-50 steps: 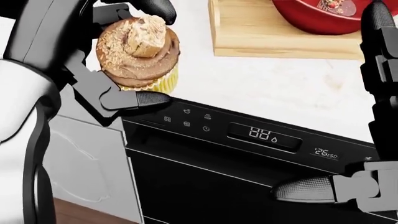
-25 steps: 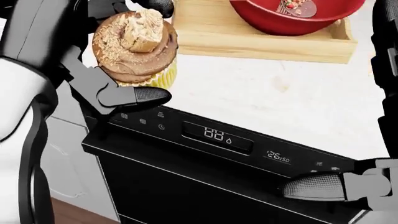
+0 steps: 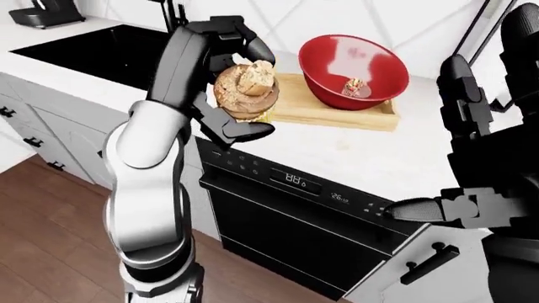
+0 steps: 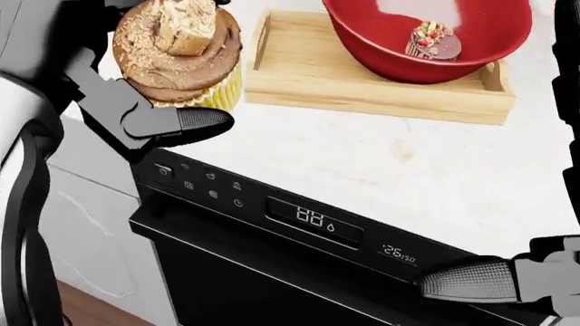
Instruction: Pick up the bowl with cake and place it on the tray. Pick up the cupcake and place it on the tray.
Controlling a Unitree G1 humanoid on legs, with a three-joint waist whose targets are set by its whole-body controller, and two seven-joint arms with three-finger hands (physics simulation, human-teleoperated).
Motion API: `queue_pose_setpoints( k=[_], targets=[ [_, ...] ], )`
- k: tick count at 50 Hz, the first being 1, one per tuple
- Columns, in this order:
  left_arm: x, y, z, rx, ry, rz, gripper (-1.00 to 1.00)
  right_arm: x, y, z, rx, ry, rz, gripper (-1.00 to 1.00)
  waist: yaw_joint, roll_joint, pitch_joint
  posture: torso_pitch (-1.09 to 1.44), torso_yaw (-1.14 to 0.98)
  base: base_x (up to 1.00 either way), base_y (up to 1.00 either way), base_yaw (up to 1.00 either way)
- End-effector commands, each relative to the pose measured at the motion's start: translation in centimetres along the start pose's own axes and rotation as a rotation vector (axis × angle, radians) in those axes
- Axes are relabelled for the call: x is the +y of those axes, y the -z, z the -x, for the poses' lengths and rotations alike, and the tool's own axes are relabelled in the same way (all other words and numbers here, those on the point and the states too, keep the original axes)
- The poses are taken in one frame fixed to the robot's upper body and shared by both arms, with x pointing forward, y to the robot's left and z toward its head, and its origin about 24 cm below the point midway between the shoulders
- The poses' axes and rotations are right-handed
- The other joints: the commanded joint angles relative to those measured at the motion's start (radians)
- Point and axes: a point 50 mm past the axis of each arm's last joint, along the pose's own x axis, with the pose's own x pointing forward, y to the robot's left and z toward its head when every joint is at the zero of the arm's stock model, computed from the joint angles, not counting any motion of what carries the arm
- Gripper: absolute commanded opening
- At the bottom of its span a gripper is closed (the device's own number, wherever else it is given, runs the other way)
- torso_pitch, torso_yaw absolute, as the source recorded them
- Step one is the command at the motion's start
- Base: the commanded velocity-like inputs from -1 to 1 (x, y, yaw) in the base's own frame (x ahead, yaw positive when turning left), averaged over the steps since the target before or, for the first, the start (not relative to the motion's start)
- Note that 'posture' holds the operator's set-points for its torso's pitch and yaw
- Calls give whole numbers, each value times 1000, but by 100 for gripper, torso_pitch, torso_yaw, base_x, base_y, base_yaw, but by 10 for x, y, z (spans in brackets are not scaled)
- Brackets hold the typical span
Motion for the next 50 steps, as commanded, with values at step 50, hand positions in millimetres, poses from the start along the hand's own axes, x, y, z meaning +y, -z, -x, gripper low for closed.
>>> queue_pose_setpoints(
  k=[50],
  targets=[
    [15, -21, 2, -75, -38, -6, -100, -3, -9, -2, -56, 11, -6, 100, -28, -22, 5, 0, 0, 14, 0, 0]
  ],
)
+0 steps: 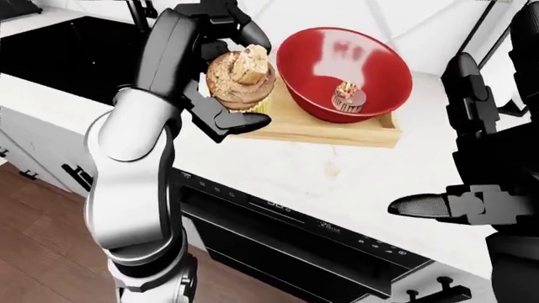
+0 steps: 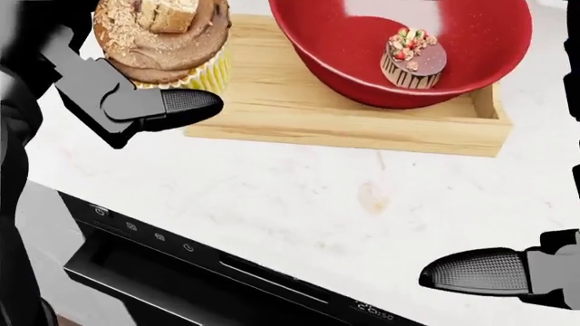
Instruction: Pick up the bowl with cake and place it on the tray. Pick up the cupcake and place it on the tray.
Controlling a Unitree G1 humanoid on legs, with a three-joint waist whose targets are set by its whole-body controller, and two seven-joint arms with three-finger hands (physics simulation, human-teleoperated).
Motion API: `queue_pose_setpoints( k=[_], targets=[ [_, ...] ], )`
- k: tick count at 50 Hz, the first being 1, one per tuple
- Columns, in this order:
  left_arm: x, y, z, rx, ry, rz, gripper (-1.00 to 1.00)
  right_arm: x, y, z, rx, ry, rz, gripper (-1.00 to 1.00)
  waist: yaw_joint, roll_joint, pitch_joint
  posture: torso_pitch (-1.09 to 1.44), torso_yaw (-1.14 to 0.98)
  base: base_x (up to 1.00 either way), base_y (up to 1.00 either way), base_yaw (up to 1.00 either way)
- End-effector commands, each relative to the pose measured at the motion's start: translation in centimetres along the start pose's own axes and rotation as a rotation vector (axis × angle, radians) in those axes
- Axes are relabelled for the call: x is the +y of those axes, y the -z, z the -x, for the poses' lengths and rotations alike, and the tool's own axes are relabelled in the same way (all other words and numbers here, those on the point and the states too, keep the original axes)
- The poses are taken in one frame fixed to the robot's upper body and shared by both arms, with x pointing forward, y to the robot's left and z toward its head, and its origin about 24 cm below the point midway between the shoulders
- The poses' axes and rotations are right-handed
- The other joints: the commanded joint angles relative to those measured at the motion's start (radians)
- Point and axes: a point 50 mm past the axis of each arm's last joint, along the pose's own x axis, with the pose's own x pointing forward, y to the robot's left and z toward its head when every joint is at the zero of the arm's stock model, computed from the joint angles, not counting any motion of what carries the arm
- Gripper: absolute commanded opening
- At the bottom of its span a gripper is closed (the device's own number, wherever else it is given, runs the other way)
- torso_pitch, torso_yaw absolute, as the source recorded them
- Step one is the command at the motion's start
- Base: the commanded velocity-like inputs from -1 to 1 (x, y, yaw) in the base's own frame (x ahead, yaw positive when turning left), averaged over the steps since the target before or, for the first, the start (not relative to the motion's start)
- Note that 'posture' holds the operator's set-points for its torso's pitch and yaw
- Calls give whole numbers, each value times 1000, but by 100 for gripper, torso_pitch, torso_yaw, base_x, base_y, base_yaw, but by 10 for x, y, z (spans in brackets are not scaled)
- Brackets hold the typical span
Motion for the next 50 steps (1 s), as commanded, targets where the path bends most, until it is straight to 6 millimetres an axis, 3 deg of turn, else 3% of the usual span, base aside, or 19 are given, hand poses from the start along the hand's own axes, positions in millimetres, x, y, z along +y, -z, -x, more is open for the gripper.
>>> queue_pose_setpoints(
  k=[1, 2, 4, 13, 14, 16, 20, 23, 25, 26, 27, 28, 30, 32, 35, 37, 38, 40, 50],
  targets=[
    [6, -11, 2, -49, -30, -14, -100, 0, -9, -1, -52, -10, -2, 100, 1, 0, -24, 0, 0, 0, 0, 0],
    [5, -12, 2, -51, -28, -15, -100, 0, -10, -1, -55, -7, -3, 100, -3, 23, -34, 0, 0, 0, 0, 0],
    [5, -13, 1, -52, -28, -15, -100, -1, -11, -1, -57, -5, -2, 100, -6, 5, -29, 0, 0, 0, 0, 0],
    [5, -13, -1, -54, -27, -11, -100, -1, -8, 0, -48, -2, -1, 100, 11, -27, -40, 0, 0, 0, 0, 0],
    [5, -12, -1, -54, -26, -12, -100, -1, -8, 0, -48, -2, -1, 100, 13, -16, -63, 0, 0, 13, 0, 0],
    [5, -12, -1, -53, -27, -11, -100, -1, -7, 0, -47, -2, 0, 100, 28, -10, -23, 0, 0, 30, -5, 0],
    [4, -11, -1, -51, -26, -10, -100, 0, -6, 0, -48, -5, 0, 100, 41, 20, -9, 0, 0, 44, -11, 0],
    [4, -11, -1, -51, -26, -10, -100, -1, -6, 0, -49, -4, 1, 100, 47, 4, -5, 0, 0, 47, -13, 0],
    [4, -10, 0, -51, -26, -11, -100, -1, -7, 0, -49, -3, 1, 100, 54, -23, -8, 0, 0, 46, -12, 0],
    [4, -10, -1, -50, -26, -11, -100, -1, -7, 0, -50, -2, -1, 100, 54, -45, -11, 0, 0, 38, -5, 0],
    [4, -10, -1, -51, -26, -12, -100, -1, -7, 1, -50, 0, -2, 100, 48, -101, -22, 0, 0, 10, 0, 0],
    [4, -11, -1, -51, -26, -12, -100, -1, -7, 1, -51, 0, -2, 100, 45, -84, -13, 0, 0, 0, 0, 0],
    [5, -12, -2, -54, -27, -12, -100, -1, -8, 0, -54, -1, -3, 100, 46, -84, -19, 0, 0, 0, 0, 0],
    [6, -13, -2, -55, -29, -12, -100, -1, -8, 0, -55, 0, -2, 100, 42, -67, -19, 0, 0, 0, 0, 0],
    [9, -17, -2, -61, -38, -12, -100, -1, -9, 0, -56, 0, -1, 100, 27, -26, -13, 0, 0, 0, 0, 0],
    [11, -18, -3, -64, -42, -11, -100, -1, -9, 0, -57, 0, -1, 100, 15, 17, -25, 0, 0, 0, 0, 0],
    [11, -19, -3, -67, -46, -11, -100, -1, -10, -1, -58, 0, -1, 100, 14, -16, -22, 0, 0, 0, 0, 0],
    [13, -23, -3, -74, -54, -9, -100, -1, -9, -1, -58, 1, 0, 100, 21, -16, -36, 0, 0, 0, 0, 0],
    [12, -23, -20, -80, -69, -17, -100, -2, -7, 0, -56, 6, -1, 100, 23, -38, -32, 0, 0, 0, 0, 0]
  ],
)
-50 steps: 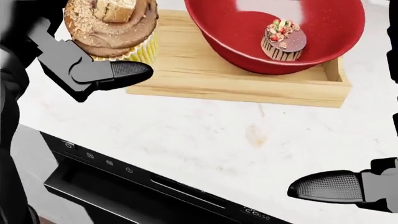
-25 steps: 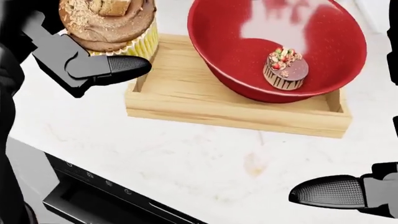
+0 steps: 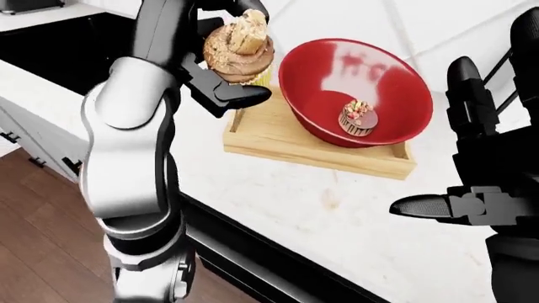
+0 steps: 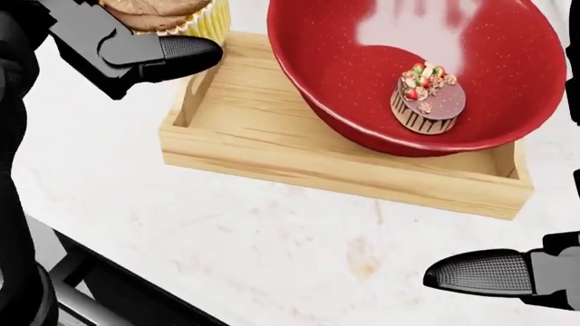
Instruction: Pick up the bowl with cake and place it on the tray. Pick up the cupcake and place it on the tray.
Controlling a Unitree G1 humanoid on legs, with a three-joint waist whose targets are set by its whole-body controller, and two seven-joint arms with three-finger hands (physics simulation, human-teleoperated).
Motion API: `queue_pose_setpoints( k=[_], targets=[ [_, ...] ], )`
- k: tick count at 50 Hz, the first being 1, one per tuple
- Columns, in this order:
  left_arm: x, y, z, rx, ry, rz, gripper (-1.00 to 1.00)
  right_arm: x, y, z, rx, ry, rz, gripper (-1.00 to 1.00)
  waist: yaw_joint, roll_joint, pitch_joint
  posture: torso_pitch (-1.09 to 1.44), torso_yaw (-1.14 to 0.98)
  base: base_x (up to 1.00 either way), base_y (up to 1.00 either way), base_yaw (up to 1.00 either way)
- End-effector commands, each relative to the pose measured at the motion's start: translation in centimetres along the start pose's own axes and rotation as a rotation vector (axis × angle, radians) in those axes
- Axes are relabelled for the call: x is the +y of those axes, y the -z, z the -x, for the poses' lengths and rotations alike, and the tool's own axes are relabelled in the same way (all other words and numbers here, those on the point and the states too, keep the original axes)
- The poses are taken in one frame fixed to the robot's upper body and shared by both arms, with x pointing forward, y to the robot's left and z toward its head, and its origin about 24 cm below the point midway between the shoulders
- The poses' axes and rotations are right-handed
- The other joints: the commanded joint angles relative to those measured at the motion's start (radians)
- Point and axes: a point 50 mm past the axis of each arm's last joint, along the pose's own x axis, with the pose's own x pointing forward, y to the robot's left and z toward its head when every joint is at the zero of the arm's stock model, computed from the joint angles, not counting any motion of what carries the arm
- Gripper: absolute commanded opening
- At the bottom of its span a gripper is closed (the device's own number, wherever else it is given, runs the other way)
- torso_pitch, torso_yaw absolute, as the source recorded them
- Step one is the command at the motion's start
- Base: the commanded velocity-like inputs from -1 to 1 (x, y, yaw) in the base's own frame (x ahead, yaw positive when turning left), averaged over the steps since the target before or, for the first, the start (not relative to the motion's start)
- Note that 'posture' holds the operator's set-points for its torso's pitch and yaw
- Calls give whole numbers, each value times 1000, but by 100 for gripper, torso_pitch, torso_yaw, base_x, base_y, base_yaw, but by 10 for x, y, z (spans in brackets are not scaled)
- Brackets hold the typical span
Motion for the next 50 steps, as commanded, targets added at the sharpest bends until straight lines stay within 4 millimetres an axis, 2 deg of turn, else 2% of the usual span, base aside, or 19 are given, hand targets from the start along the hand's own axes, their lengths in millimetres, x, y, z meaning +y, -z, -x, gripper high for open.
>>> queue_pose_setpoints(
  k=[1, 5, 7, 15, 27, 40, 50],
  targets=[
    [3, -10, -4, -71, -31, -19, -100, 0, -9, -1, -65, -6, 9, 100, -1, -3, -19, 0, 0, 0, 0, 0],
    [3, -2, -13, -59, -37, -14, -100, -1, -8, 0, -64, -4, 9, 100, 0, -1, -19, 0, 0, 0, 0, 0],
    [4, 9, -23, -36, -52, -18, -100, -1, -8, 0, -63, -3, 9, 100, -2, 1, -19, 0, 0, 0, 0, 0],
    [3, 33, -43, 12, -69, -5, -100, -1, -9, -1, -65, -6, 12, 100, -5, 4, -23, 0, 0, 0, 0, 0],
    [-9, 63, -61, 64, -58, 11, -100, -1, -10, -1, -65, -5, 13, 100, -5, 0, -35, 0, 0, 0, 0, 0],
    [-24, 77, -74, 84, -34, 15, -100, -1, -11, -2, -66, -4, 13, 100, 0, -10, -45, 0, 0, 0, 0, 0],
    [-32, 78, -84, 89, -27, 26, -100, 0, -8, -2, -64, -5, 11, 100, 0, -12, -49, 0, 0, 0, 0, 0]
  ],
)
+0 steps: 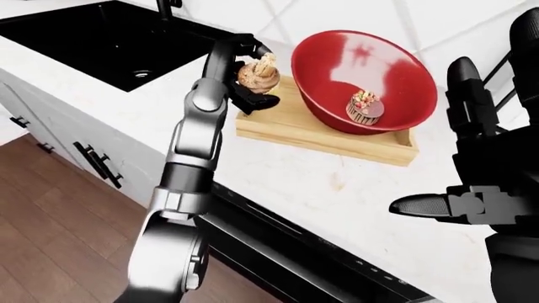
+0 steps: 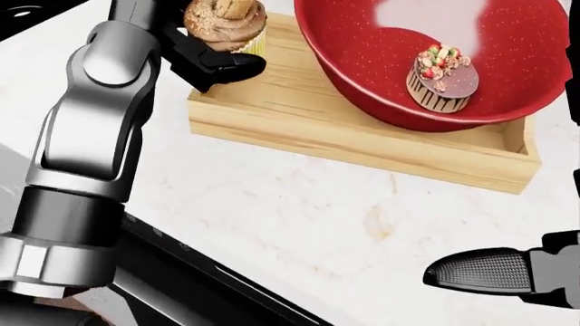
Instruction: Pick up the bowl with cake and place it on the tray. Pick up the cupcake and place it on the tray.
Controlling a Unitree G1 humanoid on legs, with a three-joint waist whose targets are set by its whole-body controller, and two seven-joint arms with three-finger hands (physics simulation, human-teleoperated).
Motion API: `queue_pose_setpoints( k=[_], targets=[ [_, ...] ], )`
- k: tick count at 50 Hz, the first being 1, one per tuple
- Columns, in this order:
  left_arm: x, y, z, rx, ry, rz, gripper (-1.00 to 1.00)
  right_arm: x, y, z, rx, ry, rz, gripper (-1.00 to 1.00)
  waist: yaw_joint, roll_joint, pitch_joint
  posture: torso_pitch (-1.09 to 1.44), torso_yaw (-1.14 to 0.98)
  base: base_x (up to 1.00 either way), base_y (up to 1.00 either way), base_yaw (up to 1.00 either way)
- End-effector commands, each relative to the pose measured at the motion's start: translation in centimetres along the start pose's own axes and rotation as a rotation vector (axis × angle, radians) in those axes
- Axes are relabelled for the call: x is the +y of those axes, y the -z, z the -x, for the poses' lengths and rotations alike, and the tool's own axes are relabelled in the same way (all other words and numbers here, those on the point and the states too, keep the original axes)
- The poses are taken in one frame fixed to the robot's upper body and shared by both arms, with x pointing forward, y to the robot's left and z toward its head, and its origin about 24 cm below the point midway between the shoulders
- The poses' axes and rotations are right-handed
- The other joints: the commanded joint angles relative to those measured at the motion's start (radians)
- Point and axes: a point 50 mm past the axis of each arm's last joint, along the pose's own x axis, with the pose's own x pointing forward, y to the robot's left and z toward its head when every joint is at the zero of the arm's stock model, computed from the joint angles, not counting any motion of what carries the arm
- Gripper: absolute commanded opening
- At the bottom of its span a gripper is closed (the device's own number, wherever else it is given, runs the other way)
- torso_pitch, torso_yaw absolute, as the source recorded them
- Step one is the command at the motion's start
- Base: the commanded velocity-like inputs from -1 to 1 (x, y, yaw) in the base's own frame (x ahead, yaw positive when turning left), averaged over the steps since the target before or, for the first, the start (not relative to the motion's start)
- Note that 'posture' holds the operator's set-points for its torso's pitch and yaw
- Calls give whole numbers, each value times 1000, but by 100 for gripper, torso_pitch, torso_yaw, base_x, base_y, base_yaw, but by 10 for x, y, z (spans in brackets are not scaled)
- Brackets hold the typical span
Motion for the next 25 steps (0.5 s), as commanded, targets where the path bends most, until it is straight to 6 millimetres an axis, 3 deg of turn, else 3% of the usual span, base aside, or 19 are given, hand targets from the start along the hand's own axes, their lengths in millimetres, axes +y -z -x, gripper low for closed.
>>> queue_pose_setpoints(
  k=[1, 8, 25],
  targets=[
    [5, -28, -2, -121, -28, -9, -100, 0, -9, -1, -65, -7, 8, 100, 0, 0, -25, 0, 0, 0, 0, 0],
    [-6, -23, -9, -118, -25, -39, -100, 3, -7, -2, -61, -16, 8, 100, -1, 2, -31, 0, 0, 0, 0, 0],
    [-6, -7, -17, -90, -46, -64, -100, 3, -6, -1, -60, -15, 5, 100, -6, 7, -31, 0, 0, 0, 0, 0]
  ],
)
